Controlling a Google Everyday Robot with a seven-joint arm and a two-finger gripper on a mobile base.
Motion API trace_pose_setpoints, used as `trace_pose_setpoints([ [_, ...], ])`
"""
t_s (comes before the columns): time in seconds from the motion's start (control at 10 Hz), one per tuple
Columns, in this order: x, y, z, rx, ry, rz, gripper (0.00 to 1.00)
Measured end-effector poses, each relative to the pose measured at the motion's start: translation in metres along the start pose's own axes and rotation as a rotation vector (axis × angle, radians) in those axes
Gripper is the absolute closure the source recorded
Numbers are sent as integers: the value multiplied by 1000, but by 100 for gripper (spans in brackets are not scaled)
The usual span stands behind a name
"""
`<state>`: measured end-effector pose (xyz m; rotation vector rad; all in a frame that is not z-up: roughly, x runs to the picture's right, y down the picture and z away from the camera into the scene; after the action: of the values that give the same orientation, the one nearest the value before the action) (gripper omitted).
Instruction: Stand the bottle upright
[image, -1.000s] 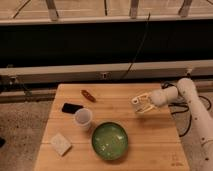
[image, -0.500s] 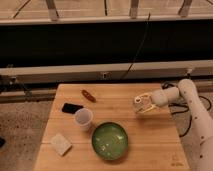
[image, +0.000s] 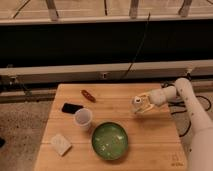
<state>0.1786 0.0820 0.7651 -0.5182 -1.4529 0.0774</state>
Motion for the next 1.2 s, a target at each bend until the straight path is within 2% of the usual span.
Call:
trace_pose_setpoints([
  [0.1, 0, 1, 2, -15, -7, -2, 100],
  [1.1, 7, 7, 2, -40, -11, 12, 100],
  [1.2, 11, 9, 9, -46, -15, 22, 100],
])
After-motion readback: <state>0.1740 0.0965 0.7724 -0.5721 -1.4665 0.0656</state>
